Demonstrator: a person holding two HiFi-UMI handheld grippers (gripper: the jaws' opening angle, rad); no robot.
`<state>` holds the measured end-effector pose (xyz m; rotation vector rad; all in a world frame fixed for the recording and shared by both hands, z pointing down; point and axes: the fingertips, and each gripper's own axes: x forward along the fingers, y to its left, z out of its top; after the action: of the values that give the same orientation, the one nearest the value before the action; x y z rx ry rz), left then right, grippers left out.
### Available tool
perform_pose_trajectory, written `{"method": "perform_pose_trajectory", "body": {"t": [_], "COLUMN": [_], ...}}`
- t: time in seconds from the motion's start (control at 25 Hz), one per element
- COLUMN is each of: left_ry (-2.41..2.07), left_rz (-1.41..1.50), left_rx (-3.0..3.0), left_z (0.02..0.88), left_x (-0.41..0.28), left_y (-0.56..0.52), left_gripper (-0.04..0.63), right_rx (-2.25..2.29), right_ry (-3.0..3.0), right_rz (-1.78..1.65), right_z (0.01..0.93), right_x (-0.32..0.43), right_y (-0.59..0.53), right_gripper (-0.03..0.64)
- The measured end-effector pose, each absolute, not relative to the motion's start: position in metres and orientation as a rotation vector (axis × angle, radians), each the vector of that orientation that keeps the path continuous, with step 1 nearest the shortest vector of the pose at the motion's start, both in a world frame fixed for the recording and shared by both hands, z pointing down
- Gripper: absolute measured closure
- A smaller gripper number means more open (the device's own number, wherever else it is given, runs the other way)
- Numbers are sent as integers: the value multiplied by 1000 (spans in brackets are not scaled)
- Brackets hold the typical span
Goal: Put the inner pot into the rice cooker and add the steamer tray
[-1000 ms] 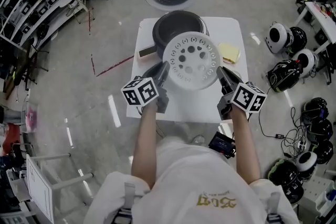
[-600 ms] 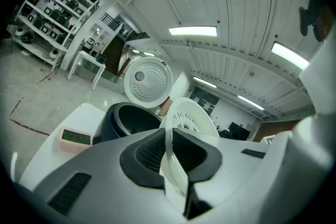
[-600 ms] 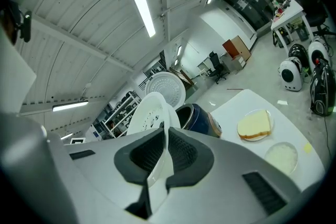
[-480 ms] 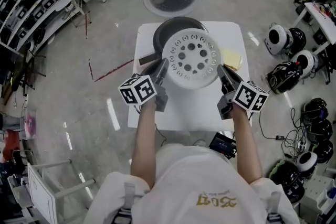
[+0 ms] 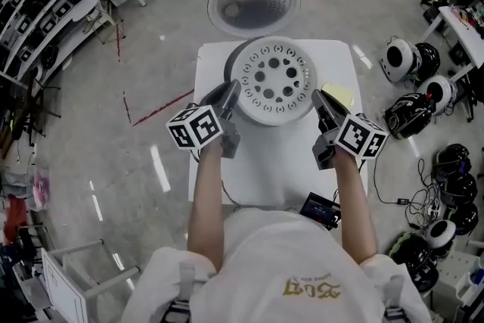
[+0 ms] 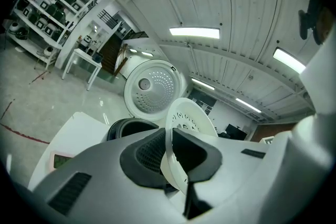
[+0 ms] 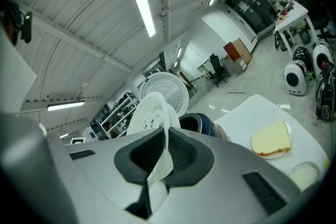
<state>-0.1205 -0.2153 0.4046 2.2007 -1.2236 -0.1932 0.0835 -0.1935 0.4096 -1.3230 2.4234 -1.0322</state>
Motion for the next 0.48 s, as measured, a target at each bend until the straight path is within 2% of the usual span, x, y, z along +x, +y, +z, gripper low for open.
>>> {"method": "perform_pose_trajectory", "body": {"t": [0.48], "left_ry": [-1211], "left_rz": [-201], "left_rx": [2170], "left_z": [418], "left_x": [-143], "left_y": [-264], "left_gripper": [538], "right_rx": [-1368], "right_ry": [2448], "right_rz": [-1035], "right_z": [419], "right_x": [62], "right_y": [-242], "right_gripper": [578]}}
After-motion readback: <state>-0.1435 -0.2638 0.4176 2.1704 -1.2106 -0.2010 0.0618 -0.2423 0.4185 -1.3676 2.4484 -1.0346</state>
